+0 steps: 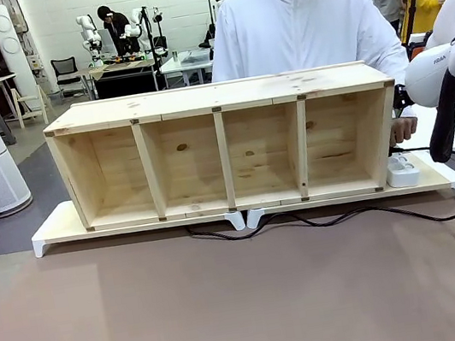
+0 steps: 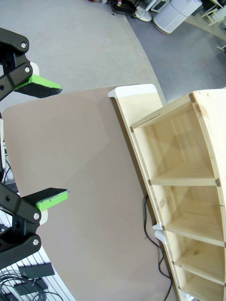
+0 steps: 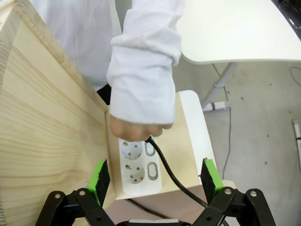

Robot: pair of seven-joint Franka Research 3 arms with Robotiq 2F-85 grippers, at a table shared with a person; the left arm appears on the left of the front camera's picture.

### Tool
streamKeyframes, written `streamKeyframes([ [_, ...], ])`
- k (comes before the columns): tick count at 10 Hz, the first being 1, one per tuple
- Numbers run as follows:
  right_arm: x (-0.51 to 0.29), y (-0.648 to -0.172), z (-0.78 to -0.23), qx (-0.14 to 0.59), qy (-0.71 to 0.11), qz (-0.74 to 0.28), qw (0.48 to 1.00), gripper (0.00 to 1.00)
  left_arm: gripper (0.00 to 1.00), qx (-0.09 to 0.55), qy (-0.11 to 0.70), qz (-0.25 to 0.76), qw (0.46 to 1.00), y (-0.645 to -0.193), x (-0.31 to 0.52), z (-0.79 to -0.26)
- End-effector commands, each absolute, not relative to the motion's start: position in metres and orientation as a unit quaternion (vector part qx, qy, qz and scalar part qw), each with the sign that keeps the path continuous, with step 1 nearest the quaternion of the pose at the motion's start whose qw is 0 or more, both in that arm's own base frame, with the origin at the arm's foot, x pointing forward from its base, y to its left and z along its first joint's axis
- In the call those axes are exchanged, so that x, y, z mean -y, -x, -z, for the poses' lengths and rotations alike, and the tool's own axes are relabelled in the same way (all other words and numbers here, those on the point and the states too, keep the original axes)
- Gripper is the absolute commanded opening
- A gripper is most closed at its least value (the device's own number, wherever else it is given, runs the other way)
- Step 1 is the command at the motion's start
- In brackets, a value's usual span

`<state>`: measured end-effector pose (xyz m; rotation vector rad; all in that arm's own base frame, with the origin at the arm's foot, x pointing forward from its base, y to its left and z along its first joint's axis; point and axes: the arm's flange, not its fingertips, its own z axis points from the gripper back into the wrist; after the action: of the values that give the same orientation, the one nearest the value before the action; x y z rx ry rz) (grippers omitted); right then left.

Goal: Perform cable management.
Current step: Release the Power Cable when the human grasps it.

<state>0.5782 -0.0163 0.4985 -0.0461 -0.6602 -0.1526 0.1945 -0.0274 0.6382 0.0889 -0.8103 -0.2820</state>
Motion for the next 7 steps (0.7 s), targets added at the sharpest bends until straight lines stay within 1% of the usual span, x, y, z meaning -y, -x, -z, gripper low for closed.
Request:
streamKeyframes([
  [1, 0.0147, -0.5779, -0.4983, 0.320, 0.023, 0.074, 0.944, 1.00, 1.00, 0.397, -0.044, 0.136, 0.906, -0.1965, 0.0276, -0.6390],
  [7, 0.0147, -0.5779, -0.4983, 0.320, 0.023, 0.074, 0.944, 1.00, 1.00, 0.397, -0.044, 0.136, 0.906, -0.1965, 0.0276, -0.6390],
])
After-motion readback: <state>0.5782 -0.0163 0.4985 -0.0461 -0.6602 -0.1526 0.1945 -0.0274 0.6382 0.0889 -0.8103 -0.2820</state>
